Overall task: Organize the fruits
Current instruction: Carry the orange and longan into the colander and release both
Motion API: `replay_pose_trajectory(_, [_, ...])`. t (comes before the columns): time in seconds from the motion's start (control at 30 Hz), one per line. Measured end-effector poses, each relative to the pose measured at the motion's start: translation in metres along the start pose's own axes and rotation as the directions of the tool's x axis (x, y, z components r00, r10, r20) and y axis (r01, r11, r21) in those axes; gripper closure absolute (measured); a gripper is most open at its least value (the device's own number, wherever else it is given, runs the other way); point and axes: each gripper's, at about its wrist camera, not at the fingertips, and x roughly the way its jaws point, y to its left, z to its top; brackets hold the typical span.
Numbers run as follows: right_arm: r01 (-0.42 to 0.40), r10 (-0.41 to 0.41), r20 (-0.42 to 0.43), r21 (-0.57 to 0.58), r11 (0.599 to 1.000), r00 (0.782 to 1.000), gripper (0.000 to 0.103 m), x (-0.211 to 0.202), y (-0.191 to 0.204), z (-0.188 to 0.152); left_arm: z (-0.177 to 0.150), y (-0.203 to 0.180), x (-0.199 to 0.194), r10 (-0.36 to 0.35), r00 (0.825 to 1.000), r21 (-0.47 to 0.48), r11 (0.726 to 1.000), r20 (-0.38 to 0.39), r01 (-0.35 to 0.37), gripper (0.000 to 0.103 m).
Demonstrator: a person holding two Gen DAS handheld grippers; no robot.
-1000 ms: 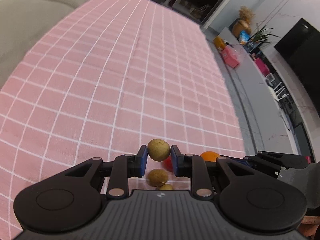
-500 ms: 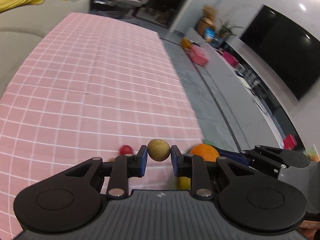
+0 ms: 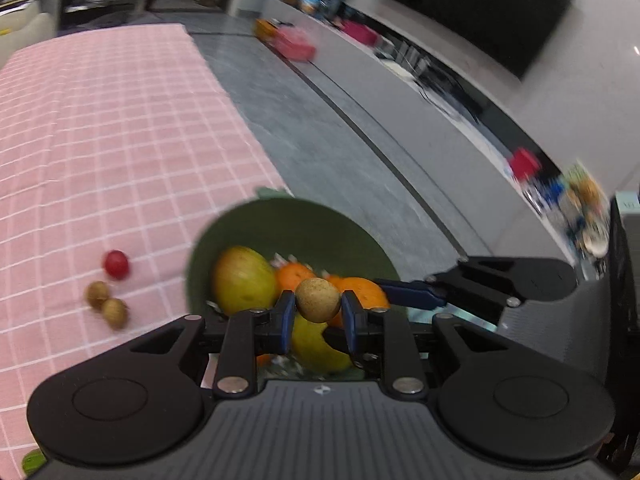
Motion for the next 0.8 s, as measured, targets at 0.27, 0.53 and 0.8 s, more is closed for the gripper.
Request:
replay_pose_trajectory(0.27, [-0.001, 0.004, -0.048, 0.072, 0.997, 0.999, 0.061, 0.011, -0.008, -0.02, -0.007, -0.01, 0.021, 0.007, 0.997, 0.049, 0.999, -0.071, -0.003, 0.076])
replay_pose_trajectory(0.53, [-0.018, 0.029, -0.093, 0.124, 0.992, 0.995, 0.061, 0.025, -0.017, -0.021, -0.009, -0.009, 0.039, 0.071, 0.989, 0.076, 0.995, -0.127, -0.062, 0.076])
replay_pose_trajectory(0.8, [-0.027, 0.036, -0.099, 0.097, 0.995, 0.994, 0.061, 0.026, -0.014, -0.024, -0.013, 0.002, 0.051, 0.115, 0.978, 0.034, 0.993, -0.176, -0.111, 0.076])
